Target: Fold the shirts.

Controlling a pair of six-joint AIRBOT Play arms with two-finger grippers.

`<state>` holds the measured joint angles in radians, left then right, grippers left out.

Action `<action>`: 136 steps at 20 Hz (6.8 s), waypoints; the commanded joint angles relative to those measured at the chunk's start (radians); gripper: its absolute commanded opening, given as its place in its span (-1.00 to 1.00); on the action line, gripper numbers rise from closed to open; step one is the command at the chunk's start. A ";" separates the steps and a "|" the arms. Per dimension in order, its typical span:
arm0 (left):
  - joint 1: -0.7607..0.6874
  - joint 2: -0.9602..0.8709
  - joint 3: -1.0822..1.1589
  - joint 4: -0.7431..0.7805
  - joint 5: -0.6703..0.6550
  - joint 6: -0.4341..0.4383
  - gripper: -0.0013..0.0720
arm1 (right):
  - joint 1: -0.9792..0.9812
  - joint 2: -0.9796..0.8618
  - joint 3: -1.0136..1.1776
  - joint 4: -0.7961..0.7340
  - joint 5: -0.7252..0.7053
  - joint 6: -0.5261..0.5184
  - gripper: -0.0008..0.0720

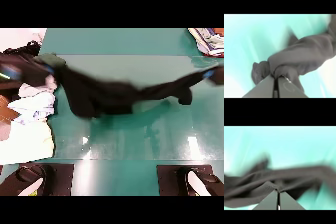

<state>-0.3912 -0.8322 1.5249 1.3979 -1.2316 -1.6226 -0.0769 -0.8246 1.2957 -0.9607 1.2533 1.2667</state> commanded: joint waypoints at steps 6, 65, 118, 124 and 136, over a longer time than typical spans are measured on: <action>0.000 0.000 0.642 0.118 0.013 0.006 -0.90 | -0.255 0.072 0.534 -0.001 0.018 0.000 -0.94; 0.399 -0.594 -0.440 -0.079 0.136 0.111 -0.90 | -0.149 -0.360 -0.468 -0.209 0.135 0.008 0.57; 0.399 -0.565 -0.116 -0.338 0.206 0.116 -0.90 | -0.032 -0.756 0.387 -0.298 0.315 0.095 -0.94; 0.399 -0.799 -0.005 -0.465 0.384 0.219 -0.90 | -0.007 -0.971 0.619 -0.291 0.174 0.095 -0.94; 0.399 -0.797 -0.160 -0.269 0.108 0.294 -0.90 | -0.004 -0.782 0.182 -0.304 0.089 0.057 -0.94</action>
<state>0.0074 -1.6272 1.4399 1.1015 -1.1381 -1.3338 -0.0837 -1.6527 1.6104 -1.2835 1.4162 1.3327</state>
